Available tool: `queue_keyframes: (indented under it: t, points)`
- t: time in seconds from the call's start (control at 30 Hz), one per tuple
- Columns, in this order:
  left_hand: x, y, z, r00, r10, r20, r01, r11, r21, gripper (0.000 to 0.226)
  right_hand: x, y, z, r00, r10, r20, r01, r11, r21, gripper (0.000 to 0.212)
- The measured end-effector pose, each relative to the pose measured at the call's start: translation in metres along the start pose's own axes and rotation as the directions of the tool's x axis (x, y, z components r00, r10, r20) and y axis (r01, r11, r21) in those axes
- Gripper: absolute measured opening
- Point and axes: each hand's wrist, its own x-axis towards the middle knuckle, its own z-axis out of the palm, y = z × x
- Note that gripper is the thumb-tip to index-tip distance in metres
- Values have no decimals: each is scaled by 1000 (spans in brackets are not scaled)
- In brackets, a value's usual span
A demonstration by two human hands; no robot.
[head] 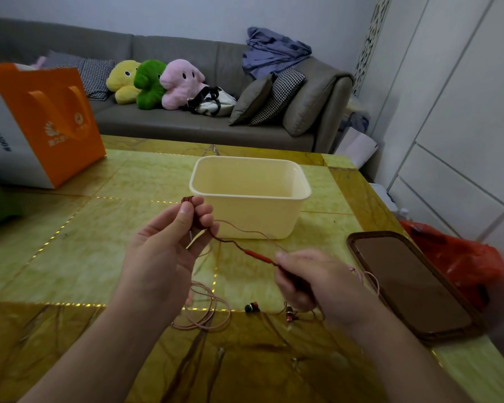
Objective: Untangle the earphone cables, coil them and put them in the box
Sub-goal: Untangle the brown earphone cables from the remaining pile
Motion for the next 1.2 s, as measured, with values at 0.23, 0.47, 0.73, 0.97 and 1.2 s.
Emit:
queue_keyframes:
  t: [0.23,0.47,0.73,0.97,1.2]
  points:
    - [10,5,-12,996,35,-77,-32,999,34,17,-2,-7,-19,983,-22,-180,110,863,493,43]
    - [10,6,-12,996,50,-80,-41,993,107,15,-2,-10,-30,880,14,-474,276,798,536,44]
    - [-4,1,6,996,43,79,-51,993,108,18,-1,0,13,895,-211,-392,80,943,-324,28]
    - [-6,-3,8,995,42,92,-51,994,101,18,8,8,61,960,-257,-106,194,893,-406,16]
    - [0,4,-1,992,120,-43,-111,979,171,16,3,-2,31,988,-79,-133,67,994,-92,20]
